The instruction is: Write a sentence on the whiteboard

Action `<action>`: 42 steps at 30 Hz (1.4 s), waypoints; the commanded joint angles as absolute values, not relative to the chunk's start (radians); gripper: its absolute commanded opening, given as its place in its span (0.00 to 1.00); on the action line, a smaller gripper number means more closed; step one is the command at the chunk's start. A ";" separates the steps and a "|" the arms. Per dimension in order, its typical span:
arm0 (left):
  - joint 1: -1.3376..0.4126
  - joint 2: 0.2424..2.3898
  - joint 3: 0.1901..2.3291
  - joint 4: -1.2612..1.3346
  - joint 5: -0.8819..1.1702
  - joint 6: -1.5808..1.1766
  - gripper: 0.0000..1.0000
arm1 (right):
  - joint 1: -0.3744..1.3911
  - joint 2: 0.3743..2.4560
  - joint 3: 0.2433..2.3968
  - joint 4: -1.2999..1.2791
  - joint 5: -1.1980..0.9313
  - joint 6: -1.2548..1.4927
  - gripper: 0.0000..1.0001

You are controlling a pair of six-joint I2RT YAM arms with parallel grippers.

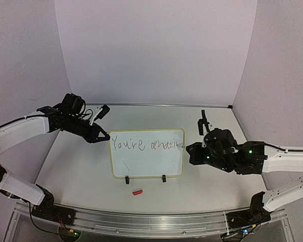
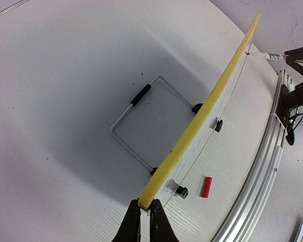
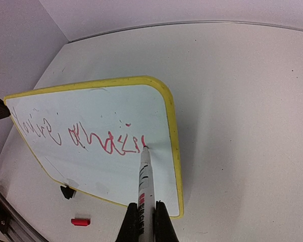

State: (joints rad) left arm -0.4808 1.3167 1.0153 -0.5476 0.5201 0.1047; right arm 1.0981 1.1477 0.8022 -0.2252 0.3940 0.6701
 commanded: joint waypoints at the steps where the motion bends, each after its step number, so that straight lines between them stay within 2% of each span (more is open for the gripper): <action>1: -0.491 1.337 1.023 -0.600 0.494 0.127 0.00 | 1.094 1.144 0.783 -0.253 0.389 0.704 0.00; 28: -0.491 1.336 1.025 -0.601 0.493 0.127 0.00 | 1.093 1.103 0.821 -0.190 0.480 0.648 0.00; 42: -0.491 1.331 1.023 -0.600 0.493 0.127 0.00 | 1.094 1.083 0.750 -0.216 0.425 0.738 0.00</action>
State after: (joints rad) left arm -0.4808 1.3167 1.0153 -0.5476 0.5201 0.1047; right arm 1.0981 1.1110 0.7785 -0.2183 0.4268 0.6954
